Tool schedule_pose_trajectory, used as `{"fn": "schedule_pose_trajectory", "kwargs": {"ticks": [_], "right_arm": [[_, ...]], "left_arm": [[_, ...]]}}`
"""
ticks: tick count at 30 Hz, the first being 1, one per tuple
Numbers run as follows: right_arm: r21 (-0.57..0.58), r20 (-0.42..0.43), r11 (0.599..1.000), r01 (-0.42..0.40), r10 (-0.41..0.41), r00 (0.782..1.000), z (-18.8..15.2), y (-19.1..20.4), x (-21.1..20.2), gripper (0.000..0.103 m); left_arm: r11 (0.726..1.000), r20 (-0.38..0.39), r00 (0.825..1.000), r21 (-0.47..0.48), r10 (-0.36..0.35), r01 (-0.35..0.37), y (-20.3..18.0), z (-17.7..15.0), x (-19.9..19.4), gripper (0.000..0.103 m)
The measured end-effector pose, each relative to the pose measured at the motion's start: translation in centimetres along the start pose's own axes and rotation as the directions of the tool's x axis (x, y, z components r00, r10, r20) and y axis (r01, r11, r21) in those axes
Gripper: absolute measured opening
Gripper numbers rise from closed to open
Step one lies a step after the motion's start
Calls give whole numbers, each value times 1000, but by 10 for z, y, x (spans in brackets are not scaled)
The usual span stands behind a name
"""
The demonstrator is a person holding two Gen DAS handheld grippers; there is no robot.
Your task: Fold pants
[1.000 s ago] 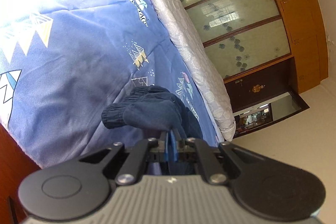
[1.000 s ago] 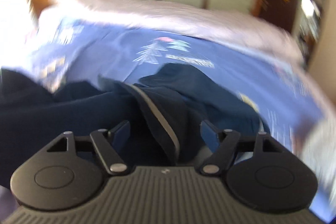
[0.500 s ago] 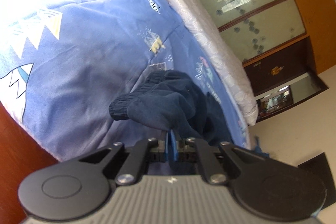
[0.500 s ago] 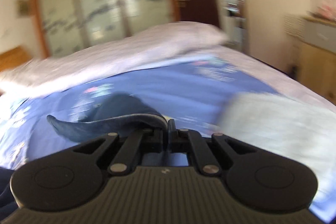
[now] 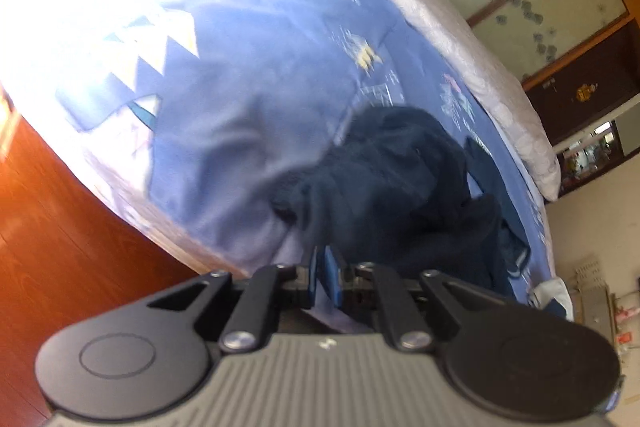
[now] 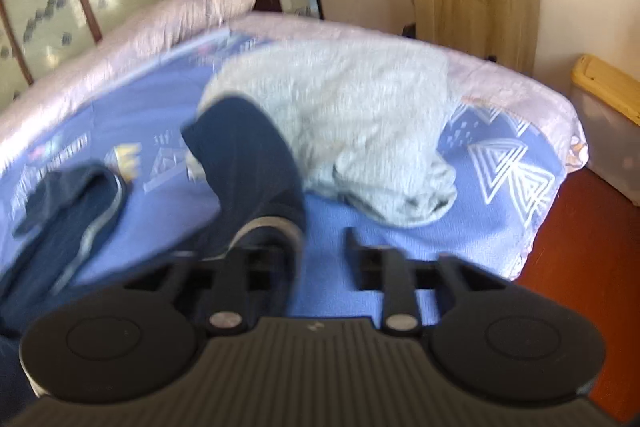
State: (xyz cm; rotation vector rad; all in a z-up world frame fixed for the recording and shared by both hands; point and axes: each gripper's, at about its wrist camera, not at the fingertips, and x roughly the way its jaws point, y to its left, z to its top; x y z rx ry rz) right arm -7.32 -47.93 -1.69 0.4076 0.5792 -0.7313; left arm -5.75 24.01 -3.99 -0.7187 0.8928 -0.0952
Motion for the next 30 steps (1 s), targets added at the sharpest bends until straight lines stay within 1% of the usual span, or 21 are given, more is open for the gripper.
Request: {"fn": "schedule_pose_trajectory", "kwargs": {"ticks": [1, 2, 4, 5, 7, 9, 10, 11, 12, 13, 14, 15, 16, 18, 21, 22, 24, 25, 26, 27, 30], "right_arm": [[25, 49, 1000, 6, -7, 999, 2, -1, -9, 47], [52, 101, 999, 1, -7, 995, -3, 0, -32, 47], [100, 194, 994, -33, 13, 981, -6, 1, -50, 47], [97, 228, 994, -49, 26, 973, -7, 7, -56, 47], [35, 275, 997, -66, 54, 960, -9, 28, -66, 47], [-16, 317, 996, -82, 83, 945, -10, 48, -75, 47], [-29, 325, 995, -99, 103, 940, -10, 54, -77, 48], [-49, 316, 992, -119, 128, 940, -9, 59, -77, 53], [-84, 276, 988, -131, 149, 950, -8, 65, -72, 60], [-146, 178, 980, -135, 160, 971, -5, 71, -61, 66], [-178, 102, 977, -121, 140, 985, -4, 72, -49, 65], [-171, 65, 981, -92, 105, 992, -6, 65, -43, 66], [-133, 50, 989, -69, 76, 996, -7, 53, -42, 67], [-28, 12, 998, -47, 48, 999, -7, 21, -42, 68], [77, -27, 996, 36, -34, 999, -9, -21, -47, 68], [110, -18, 993, 49, -47, 999, -8, -30, -53, 68], [172, -6, 984, 51, -51, 999, -6, -41, -62, 68], [177, 1, 983, 54, -55, 998, -4, -40, -64, 68], [163, 2, 985, 55, -56, 998, -2, -35, -65, 68], [136, -2, 989, 49, -50, 999, 0, -28, -64, 68], [25, -12, 999, 29, -29, 1000, 4, -6, -61, 68]], "left_arm": [[1000, 26, 1000, -15, 1, 0, 6, 2, -9, 5], [999, 46, 999, -37, 0, 2, 12, 6, -15, 5], [998, 68, 998, -64, 6, -1, 18, 18, -21, 6], [998, 70, 997, -55, 11, -7, 15, 25, -20, 6], [1000, 78, 997, 4, 8, -8, -2, 42, -11, 7], [998, 83, 997, 59, -8, 3, -20, 58, 4, 19], [996, 87, 996, 86, -19, 11, -30, 65, 14, 30], [993, 90, 996, 115, -27, 17, -39, 72, 25, 38], [989, 86, 996, 145, -32, 20, -49, 79, 39, 41], [986, 71, 997, 166, -38, 26, -57, 85, 53, 44], [983, 47, 998, 180, -48, 39, -65, 90, 69, 51], [981, 24, 998, 185, -54, 49, -71, 95, 86, 55], [982, 6, 999, 184, -50, 48, -76, 98, 101, 59], [982, -37, 998, 178, -54, 60, -84, 103, 130, 59], [982, -77, 994, 169, -77, 89, -94, 103, 162, 66], [981, -85, 993, 171, -79, 93, -97, 102, 170, 66], [978, -89, 994, 192, -70, 86, -104, 96, 182, 61], [976, -90, 994, 202, -60, 77, -107, 94, 187, 47], [974, -101, 993, 211, -63, 83, -108, 90, 191, 25], [974, -113, 991, 209, -64, 87, -108, 88, 192, 18], [976, -86, 993, 195, -80, 95, -104, 84, 180, 12]]}}
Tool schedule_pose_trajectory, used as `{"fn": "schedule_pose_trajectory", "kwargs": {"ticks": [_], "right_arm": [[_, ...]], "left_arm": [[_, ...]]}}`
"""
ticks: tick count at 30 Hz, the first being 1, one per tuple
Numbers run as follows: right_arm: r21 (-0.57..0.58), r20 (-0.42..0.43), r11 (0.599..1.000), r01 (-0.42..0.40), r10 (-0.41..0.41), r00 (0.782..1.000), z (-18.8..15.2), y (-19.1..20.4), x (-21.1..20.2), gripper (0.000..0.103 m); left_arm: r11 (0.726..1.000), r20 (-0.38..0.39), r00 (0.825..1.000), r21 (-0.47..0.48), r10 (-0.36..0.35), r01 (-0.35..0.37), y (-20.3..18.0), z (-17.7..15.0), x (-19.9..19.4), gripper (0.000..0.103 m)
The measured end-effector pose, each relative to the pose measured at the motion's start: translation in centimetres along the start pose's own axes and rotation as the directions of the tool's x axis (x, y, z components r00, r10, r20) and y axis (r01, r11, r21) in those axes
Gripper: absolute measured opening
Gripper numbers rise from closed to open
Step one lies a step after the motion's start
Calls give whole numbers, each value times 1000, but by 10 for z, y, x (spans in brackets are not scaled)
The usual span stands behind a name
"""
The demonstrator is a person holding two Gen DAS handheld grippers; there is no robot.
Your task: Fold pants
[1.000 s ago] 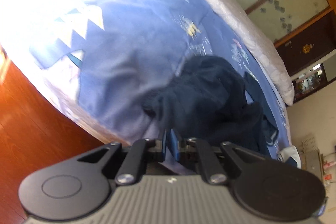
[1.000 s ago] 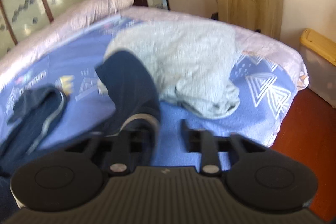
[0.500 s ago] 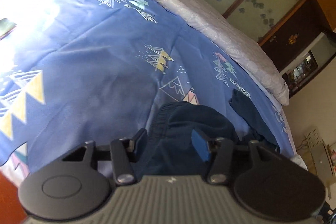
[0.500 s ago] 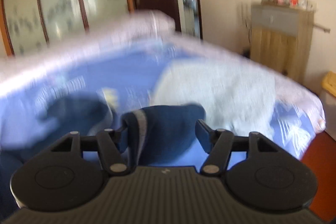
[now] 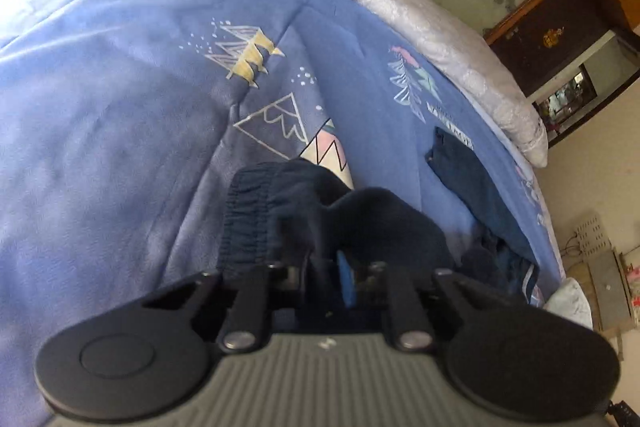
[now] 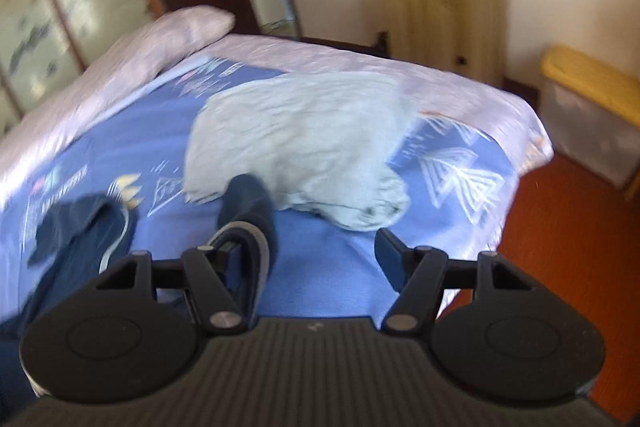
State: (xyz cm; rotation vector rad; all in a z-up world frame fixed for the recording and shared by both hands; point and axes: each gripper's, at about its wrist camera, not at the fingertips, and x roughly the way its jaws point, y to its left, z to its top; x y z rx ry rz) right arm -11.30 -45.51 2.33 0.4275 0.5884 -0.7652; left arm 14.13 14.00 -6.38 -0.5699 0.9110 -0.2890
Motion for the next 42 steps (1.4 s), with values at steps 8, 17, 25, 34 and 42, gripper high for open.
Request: {"fn": "schedule_pose_trajectory", "kwargs": {"ticks": [8, 17, 25, 34, 42], "right_arm": [[-3, -210, 1000, 3, -3, 978, -14, -26, 31, 69], [-134, -405, 980, -150, 84, 910, -24, -31, 2, 70], [-131, -338, 819, -559, 493, 802, 16, 88, -34, 70], [-341, -389, 718, -607, 480, 786, 2, 325, 60, 70], [-557, -388, 671, -489, 309, 868, -28, 423, 132, 70]], "left_arm": [[980, 155, 974, -89, -163, 178, 19, -3, -93, 9], [971, 123, 964, -22, -235, 239, 8, -50, -131, 9], [969, 94, 965, 9, -245, 245, -3, -79, -146, 9], [959, 71, 965, 152, -252, 240, -26, -119, -175, 9], [969, 85, 966, 34, -246, 244, 2, -106, -166, 9]]}}
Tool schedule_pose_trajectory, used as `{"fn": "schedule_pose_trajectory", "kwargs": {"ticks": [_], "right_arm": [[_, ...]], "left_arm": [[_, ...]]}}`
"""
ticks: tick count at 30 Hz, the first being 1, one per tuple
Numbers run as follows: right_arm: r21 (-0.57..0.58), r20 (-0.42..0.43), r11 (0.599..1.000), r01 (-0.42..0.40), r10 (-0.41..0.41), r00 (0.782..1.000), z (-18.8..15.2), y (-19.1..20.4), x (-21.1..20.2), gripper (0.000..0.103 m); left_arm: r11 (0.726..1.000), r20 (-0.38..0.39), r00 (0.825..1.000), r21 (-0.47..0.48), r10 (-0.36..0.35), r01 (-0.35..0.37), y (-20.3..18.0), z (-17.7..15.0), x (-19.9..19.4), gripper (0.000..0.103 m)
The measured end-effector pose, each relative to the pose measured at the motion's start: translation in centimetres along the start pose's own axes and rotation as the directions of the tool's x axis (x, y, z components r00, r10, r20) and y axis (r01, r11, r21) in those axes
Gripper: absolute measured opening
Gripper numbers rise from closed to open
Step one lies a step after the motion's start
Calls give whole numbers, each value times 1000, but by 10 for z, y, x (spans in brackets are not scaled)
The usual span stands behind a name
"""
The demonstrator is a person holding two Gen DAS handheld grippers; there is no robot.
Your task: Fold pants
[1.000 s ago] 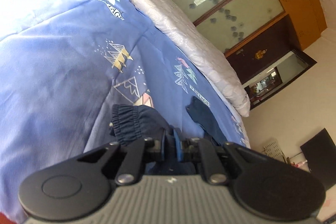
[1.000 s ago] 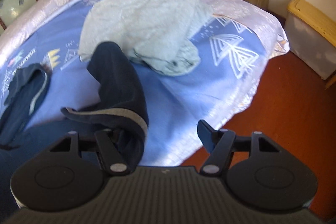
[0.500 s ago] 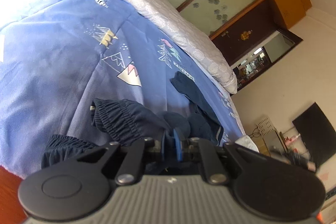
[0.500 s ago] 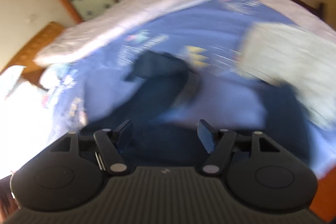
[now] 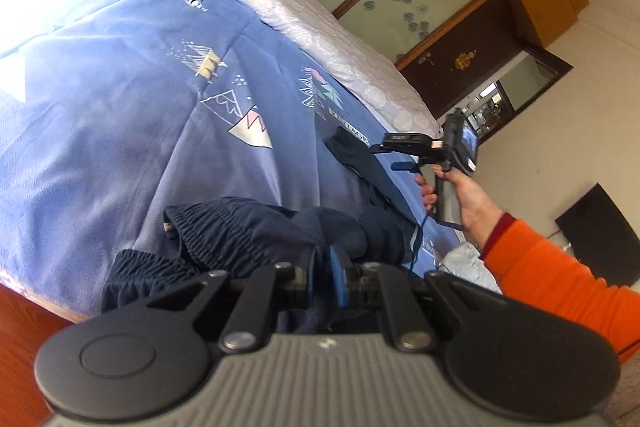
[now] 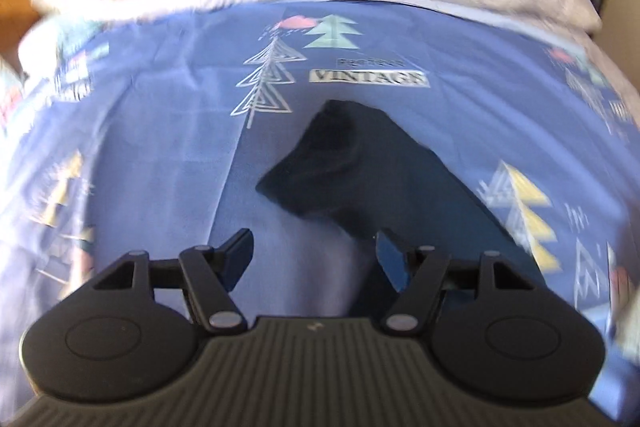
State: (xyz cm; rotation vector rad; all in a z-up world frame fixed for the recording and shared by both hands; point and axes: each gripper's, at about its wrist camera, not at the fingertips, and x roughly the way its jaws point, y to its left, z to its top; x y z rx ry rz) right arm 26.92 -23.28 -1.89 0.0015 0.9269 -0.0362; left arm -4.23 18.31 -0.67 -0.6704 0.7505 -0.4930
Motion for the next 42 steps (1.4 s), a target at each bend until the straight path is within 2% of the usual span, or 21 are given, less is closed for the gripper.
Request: {"fn": "schedule_pose_trajectory", "kwargs": {"ticks": [3, 5, 10, 12, 13, 14, 18, 22, 24, 27, 29, 31, 33, 35, 36, 37, 38, 39, 40, 41, 42], "right_arm": [[-215, -23, 975, 61, -68, 997, 9, 32, 35, 70], [-303, -50, 951, 58, -76, 996, 13, 45, 59, 70], [-267, -91, 961, 74, -102, 991, 27, 31, 104, 67], [-247, -123, 968, 50, -82, 989, 27, 19, 117, 37], [-208, -117, 978, -4, -21, 993, 27, 12, 117, 25], [-179, -98, 984, -16, -1, 995, 29, 9, 114, 3], [-104, 66, 995, -6, 13, 998, 34, -19, 59, 2], [17, 229, 999, -34, 29, 973, 22, -75, -33, 2], [74, 301, 997, -27, 4, 954, 3, -108, -83, 2], [186, 388, 982, 14, -87, 918, -42, -165, -159, 2], [288, 415, 956, 58, -179, 892, -80, -204, -201, 2], [394, 401, 908, 144, -311, 862, -122, -239, -231, 2], [502, 337, 818, 281, -484, 808, -164, -273, -250, 3], [613, 202, 656, 441, -669, 715, -203, -301, -266, 9], [664, 153, 588, 462, -711, 686, -219, -312, -274, 9], [711, 143, 562, 422, -704, 696, -230, -319, -277, 9], [747, 158, 561, 356, -671, 725, -237, -320, -279, 9], [756, 181, 582, 301, -626, 758, -238, -317, -277, 12], [737, 202, 624, 258, -569, 797, -234, -309, -271, 15], [705, 223, 677, 213, -496, 839, -223, -296, -258, 27], [674, 245, 722, 155, -417, 875, -212, -281, -246, 44]], "left_arm": [[999, -5, 1000, -39, 0, 0, 13, 8, 9, 9], [997, -7, 1000, -71, -4, 3, 21, 12, 14, 9], [994, -12, 1000, -104, 13, -15, 33, 22, 25, 9], [994, -17, 1000, -106, 22, -23, 34, 24, 28, 9], [994, -17, 1000, -106, 26, -28, 33, 25, 29, 9], [994, -16, 999, -107, 28, -30, 33, 25, 30, 9], [993, -9, 999, -109, 34, -35, 32, 25, 30, 9], [995, 7, 999, -98, 35, -34, 27, 24, 25, 9], [994, 12, 999, -102, 32, -30, 26, 24, 24, 9], [994, 20, 999, -107, 27, -25, 24, 25, 21, 9], [993, 23, 999, -112, 27, -24, 24, 25, 20, 9], [993, 23, 999, -115, 30, -27, 22, 25, 18, 9], [993, 22, 999, -111, 35, -33, 20, 24, 17, 9], [993, 18, 999, -108, 46, -43, 19, 23, 17, 9], [993, 17, 999, -109, 51, -49, 18, 22, 17, 9], [993, 19, 998, -110, 54, -52, 17, 22, 16, 9], [992, 20, 998, -112, 58, -56, 16, 21, 16, 9], [992, 21, 998, -115, 62, -59, 16, 20, 16, 9], [991, 23, 998, -118, 67, -63, 16, 19, 16, 9], [991, 25, 997, -120, 70, -67, 16, 19, 17, 9], [990, 27, 997, -123, 72, -69, 16, 19, 17, 9]]}}
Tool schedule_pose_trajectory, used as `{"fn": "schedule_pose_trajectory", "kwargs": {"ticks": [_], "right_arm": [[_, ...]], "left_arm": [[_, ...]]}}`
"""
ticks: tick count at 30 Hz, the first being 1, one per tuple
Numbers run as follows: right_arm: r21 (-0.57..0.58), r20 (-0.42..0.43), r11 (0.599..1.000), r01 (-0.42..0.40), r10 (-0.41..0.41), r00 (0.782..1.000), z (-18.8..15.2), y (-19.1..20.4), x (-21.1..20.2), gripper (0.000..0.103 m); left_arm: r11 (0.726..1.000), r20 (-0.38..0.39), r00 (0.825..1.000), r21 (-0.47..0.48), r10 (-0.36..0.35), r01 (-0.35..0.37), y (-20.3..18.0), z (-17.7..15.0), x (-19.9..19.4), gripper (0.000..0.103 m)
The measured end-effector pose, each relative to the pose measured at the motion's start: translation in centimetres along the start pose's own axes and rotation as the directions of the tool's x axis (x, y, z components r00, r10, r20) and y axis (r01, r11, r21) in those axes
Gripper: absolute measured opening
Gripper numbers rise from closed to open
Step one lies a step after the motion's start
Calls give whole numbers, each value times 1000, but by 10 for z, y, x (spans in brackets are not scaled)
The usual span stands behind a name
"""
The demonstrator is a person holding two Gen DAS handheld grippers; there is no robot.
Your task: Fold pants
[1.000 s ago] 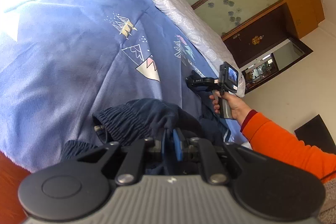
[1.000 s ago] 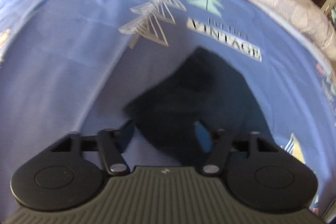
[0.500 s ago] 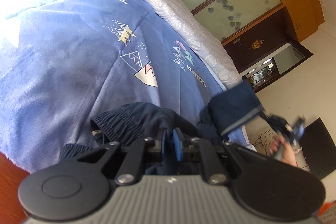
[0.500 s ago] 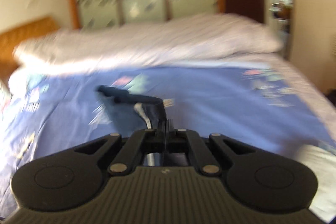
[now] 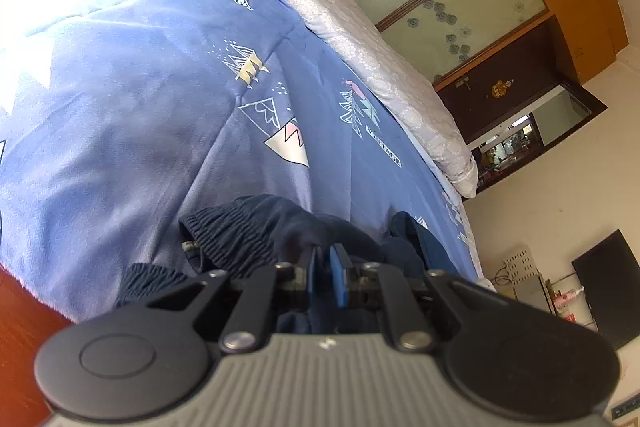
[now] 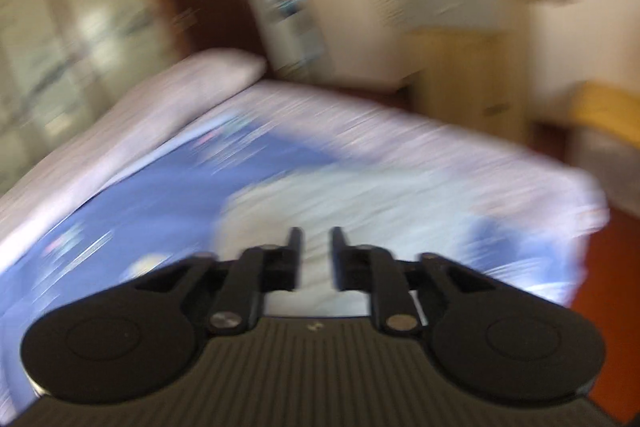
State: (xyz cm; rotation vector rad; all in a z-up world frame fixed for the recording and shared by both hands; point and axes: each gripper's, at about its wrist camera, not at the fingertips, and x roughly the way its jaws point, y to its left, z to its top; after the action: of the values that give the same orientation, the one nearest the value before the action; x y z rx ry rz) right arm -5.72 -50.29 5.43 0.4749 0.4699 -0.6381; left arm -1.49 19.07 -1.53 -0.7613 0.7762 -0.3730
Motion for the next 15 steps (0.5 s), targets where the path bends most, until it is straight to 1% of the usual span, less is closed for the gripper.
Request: {"fn": "schedule_pose_trajectory", "kwargs": {"ticks": [1, 2, 3, 4, 6, 8, 9, 10, 11, 12, 13, 14, 15], "right_arm": [[-1, -48, 997, -80, 80, 996, -7, 20, 10, 52], [10, -103, 987, -157, 158, 982, -14, 43, 23, 60], [24, -161, 974, -224, 225, 961, -23, 68, 37, 60], [41, -222, 958, -283, 285, 932, -33, 94, 53, 61], [104, -345, 924, -367, 380, 858, -55, 140, 83, 65], [196, -438, 896, -398, 443, 782, -81, 182, 117, 65], [238, -476, 891, -386, 454, 754, -88, 196, 135, 65], [274, -505, 896, -350, 444, 740, -96, 209, 154, 65], [313, -523, 901, -300, 428, 737, -105, 219, 173, 65], [367, -526, 896, -251, 423, 738, -112, 224, 191, 65], [431, -521, 881, -194, 419, 744, -117, 225, 209, 65], [490, -508, 861, -137, 410, 757, -120, 225, 217, 65], [548, -485, 831, -97, 410, 773, -121, 221, 223, 65]], "left_arm": [[1000, 2, 1000, -3, 2, -2, 0, 0, 0, 9], [1000, 3, 1000, -4, 4, -4, 0, 0, 0, 9], [1000, 4, 1000, -3, 7, -7, -1, 0, 0, 9], [1000, 5, 1000, -1, 11, -11, -2, -1, 0, 9], [1000, 4, 1000, 5, 15, -15, -2, 0, 0, 9], [1000, 1, 1000, 6, 17, -17, -3, 1, 1, 9], [1000, -1, 1000, 5, 17, -17, -2, 2, 1, 9], [1000, -3, 1000, 3, 18, -18, -2, 2, 1, 9], [1000, -6, 1000, 3, 18, -18, -1, 3, 2, 9], [1000, -8, 1000, 4, 20, -20, -1, 4, 3, 9], [1000, -11, 1000, 5, 21, -21, -1, 5, 3, 9], [1000, -13, 1000, 7, 21, -21, -1, 6, 4, 9], [1000, -15, 1000, 9, 20, -20, -1, 7, 4, 9]]}}
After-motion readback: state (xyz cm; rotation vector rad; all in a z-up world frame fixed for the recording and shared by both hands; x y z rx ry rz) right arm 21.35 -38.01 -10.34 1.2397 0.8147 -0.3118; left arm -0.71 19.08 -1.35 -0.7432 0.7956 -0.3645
